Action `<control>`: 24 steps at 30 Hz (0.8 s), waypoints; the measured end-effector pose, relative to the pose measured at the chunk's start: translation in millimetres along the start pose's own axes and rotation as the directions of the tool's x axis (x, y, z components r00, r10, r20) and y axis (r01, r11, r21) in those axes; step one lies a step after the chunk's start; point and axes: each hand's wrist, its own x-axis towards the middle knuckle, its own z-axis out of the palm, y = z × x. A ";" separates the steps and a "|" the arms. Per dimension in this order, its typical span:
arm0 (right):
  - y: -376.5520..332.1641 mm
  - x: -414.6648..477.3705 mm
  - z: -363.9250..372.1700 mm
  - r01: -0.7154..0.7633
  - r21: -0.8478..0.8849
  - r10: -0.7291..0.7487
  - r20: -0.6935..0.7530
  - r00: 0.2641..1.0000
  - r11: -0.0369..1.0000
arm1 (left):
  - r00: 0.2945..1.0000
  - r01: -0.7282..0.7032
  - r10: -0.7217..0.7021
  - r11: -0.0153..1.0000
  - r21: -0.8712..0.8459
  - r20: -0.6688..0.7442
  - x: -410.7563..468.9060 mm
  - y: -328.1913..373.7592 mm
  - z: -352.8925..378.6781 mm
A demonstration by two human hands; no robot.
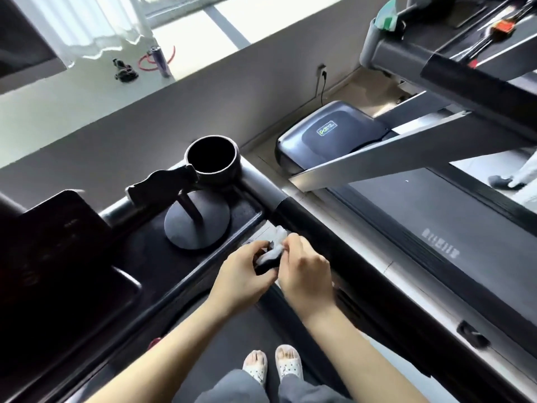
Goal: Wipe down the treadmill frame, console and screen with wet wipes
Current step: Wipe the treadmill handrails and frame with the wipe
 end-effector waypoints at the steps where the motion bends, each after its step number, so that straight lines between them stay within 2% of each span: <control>1: 2.6 -10.4 0.6 0.001 0.061 -0.003 0.024 1.000 0.998 | 1.000 0.004 -0.004 1.000 -0.016 -0.009 -1.1 0.3 0.8; 4: 10.1 -31.3 -10.8 -0.016 0.216 -0.002 0.081 0.997 0.976 | 0.999 -0.006 0.005 1.000 -0.023 -0.034 -4.8 5.2 -0.6; 6: 12.0 -28.3 -18.9 -0.003 0.243 -0.009 0.048 0.999 0.970 | 0.999 -0.014 0.014 1.000 -0.003 -0.033 -6.7 9.1 -2.6; 9: 10.6 -6.6 -17.8 -0.007 0.175 0.010 -0.020 1.000 0.984 | 1.000 -0.010 0.010 1.000 0.020 -0.011 -7.9 10.9 -3.5; 11: 6.8 0.8 -11.6 -0.031 0.095 0.030 0.010 1.000 0.995 | 1.000 -0.004 0.005 1.000 0.009 -0.009 -9.1 10.5 -3.6; 13: 5.4 -12.6 -4.1 -0.027 0.091 0.021 0.065 0.998 0.995 | 1.000 0.002 -0.002 1.000 -0.013 -0.014 -8.2 9.1 -3.6; 15: 7.6 -32.5 -1.7 -0.101 0.192 0.071 0.158 0.985 0.976 | 1.000 0.021 -0.021 0.998 -0.052 -0.004 -6.0 6.0 -3.8; 17: 12.3 -48.6 -4.9 -0.304 0.265 0.249 0.222 0.943 0.915 | 0.999 0.033 -0.033 0.997 -0.075 0.004 -4.3 1.5 -3.5; 18: 12.8 -51.6 -7.7 -0.455 0.336 0.391 0.243 0.888 0.824 | 0.999 0.032 -0.032 0.996 -0.080 0.003 -4.2 -0.3 -3.5; 19: 11.2 -49.4 -9.6 -0.624 0.463 0.551 0.300 0.779 0.630 | 1.000 0.025 -0.025 0.997 -0.077 0.002 -4.1 -0.2 -3.7; 20: 7.0 -43.2 -10.5 -0.729 0.591 0.671 0.389 0.632 0.344 | 1.000 0.012 -0.012 0.998 -0.068 0.005 -3.6 -0.8 -3.7; 21: 1.5 -34.4 -11.2 -0.744 0.667 0.717 0.500 0.486 0.039 | 1.000 -0.002 0.002 0.998 -0.066 0.006 -3.4 0.1 -3.6; 22: -3.7 -25.2 -9.3 -0.696 0.693 0.716 0.582 0.386 -0.189 | 1.000 -0.009 0.009 0.998 -0.068 0.009 -3.3 -0.3 -3.2; 23: -7.5 -17.1 -5.0 -0.649 0.692 0.713 0.625 0.317 -0.317 | 1.000 -0.007 0.008 0.997 -0.072 0.013 -3.2 -0.2 -2.9; 24: -10.3 -12.2 0.1 -0.626 0.686 0.719 0.639 0.273 -0.372 | 1.000 -0.004 0.005 0.997 -0.073 0.015 -3.5 -0.8 -2.4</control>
